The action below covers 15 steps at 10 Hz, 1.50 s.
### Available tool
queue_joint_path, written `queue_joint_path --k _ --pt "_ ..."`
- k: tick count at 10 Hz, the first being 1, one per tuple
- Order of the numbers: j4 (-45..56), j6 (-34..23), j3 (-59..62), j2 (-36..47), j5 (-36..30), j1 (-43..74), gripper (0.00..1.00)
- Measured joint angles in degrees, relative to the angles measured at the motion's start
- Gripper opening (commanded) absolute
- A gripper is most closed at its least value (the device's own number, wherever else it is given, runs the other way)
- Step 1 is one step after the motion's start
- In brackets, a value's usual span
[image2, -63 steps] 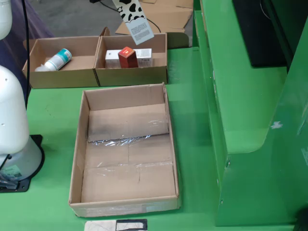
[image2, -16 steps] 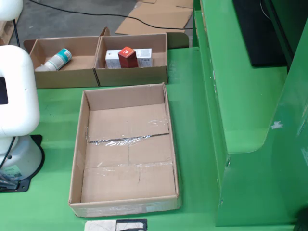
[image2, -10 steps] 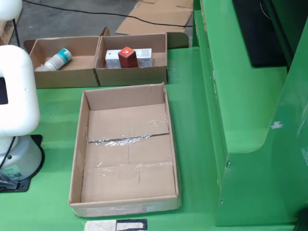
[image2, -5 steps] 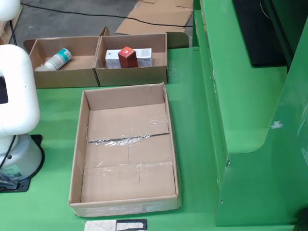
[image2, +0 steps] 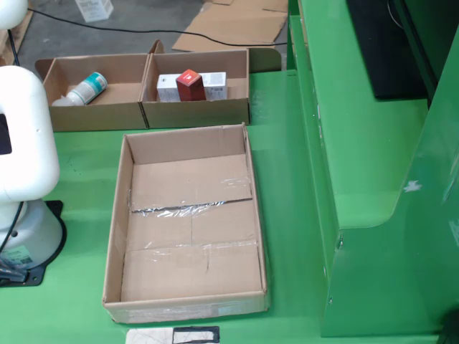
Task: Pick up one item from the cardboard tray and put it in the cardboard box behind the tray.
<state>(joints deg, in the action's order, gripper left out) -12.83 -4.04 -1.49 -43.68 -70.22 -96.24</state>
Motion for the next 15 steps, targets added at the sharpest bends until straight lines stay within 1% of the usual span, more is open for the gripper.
queue_joint_path --k 1,2,15 --pt "2.90 0.00 0.00 0.00 -0.18 0.00 0.00" --pt "3.61 0.00 0.00 0.00 -0.26 0.00 0.00" --pt "3.69 0.00 0.00 0.00 -0.26 0.00 0.00"
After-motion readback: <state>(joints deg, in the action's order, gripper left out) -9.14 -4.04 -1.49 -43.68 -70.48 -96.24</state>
